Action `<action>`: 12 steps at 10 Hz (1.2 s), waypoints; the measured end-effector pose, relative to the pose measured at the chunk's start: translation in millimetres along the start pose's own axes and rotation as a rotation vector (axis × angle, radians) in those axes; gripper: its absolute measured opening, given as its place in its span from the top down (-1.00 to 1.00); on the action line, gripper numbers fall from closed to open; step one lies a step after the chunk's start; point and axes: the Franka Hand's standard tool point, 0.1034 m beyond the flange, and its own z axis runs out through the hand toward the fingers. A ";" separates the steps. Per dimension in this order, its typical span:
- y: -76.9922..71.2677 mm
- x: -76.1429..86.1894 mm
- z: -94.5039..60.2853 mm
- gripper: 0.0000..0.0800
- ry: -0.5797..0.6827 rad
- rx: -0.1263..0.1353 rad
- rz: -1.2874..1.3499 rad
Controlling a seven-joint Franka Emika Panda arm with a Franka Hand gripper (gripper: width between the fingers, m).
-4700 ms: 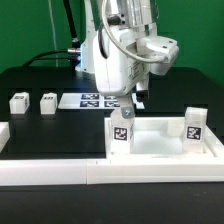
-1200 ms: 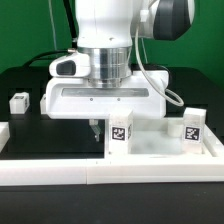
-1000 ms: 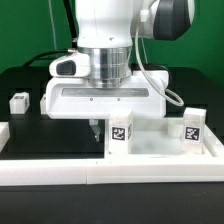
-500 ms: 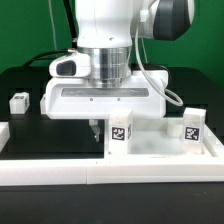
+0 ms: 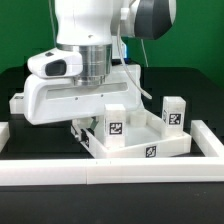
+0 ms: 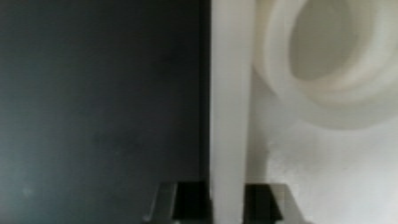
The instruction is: Assemble square table
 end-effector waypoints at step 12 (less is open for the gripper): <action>0.7 23.7 -8.8 0.84 -0.069 -0.139 -1.146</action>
Offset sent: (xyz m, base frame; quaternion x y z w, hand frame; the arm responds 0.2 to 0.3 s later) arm 0.0072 0.0121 0.0081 -0.0706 0.0216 -0.3755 0.9239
